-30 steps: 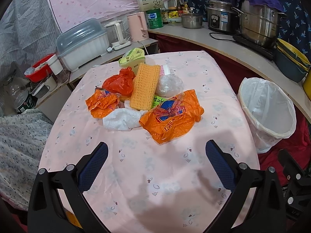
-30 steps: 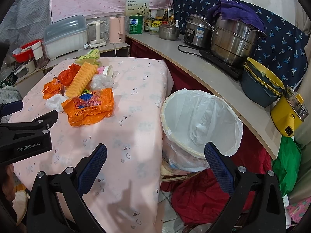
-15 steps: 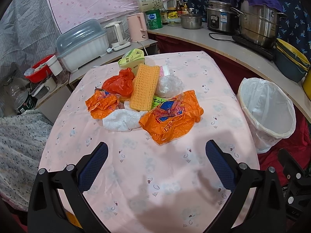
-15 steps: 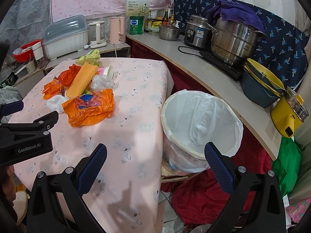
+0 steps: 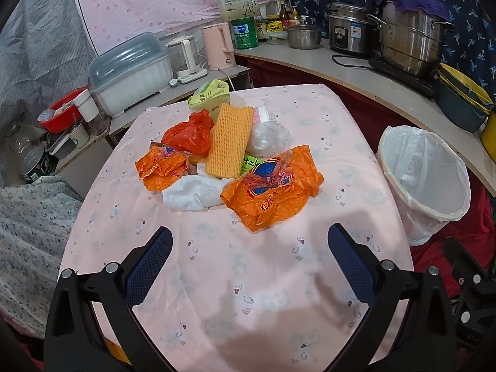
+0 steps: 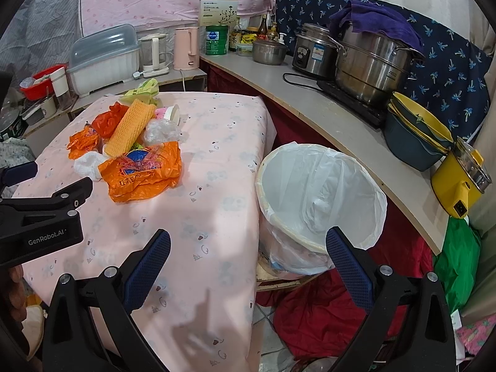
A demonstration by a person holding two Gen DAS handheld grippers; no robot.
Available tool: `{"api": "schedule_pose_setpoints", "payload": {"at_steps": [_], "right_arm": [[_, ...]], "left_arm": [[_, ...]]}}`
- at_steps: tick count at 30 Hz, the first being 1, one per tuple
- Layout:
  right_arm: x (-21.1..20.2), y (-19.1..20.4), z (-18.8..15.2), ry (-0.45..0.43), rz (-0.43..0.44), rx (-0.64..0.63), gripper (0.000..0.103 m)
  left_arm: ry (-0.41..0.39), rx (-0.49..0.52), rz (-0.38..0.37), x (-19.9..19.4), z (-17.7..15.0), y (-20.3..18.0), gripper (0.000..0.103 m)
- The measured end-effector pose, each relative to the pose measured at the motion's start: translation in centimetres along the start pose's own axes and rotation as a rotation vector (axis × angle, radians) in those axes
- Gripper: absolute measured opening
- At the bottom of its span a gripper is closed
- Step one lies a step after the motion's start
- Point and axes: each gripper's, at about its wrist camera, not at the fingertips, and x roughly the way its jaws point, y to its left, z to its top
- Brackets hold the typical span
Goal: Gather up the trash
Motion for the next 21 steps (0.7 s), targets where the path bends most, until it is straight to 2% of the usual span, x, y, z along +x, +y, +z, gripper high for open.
{"api": "schedule_pose_setpoints", "payload": {"at_steps": [21], "right_arm": [[-0.04,-0.03,-0.03,-0.001,0.0,0.0,0.096]], "left_arm": [[-0.001,0.006,-0.012,-0.53,-0.17,-0.14,0.096]]}}
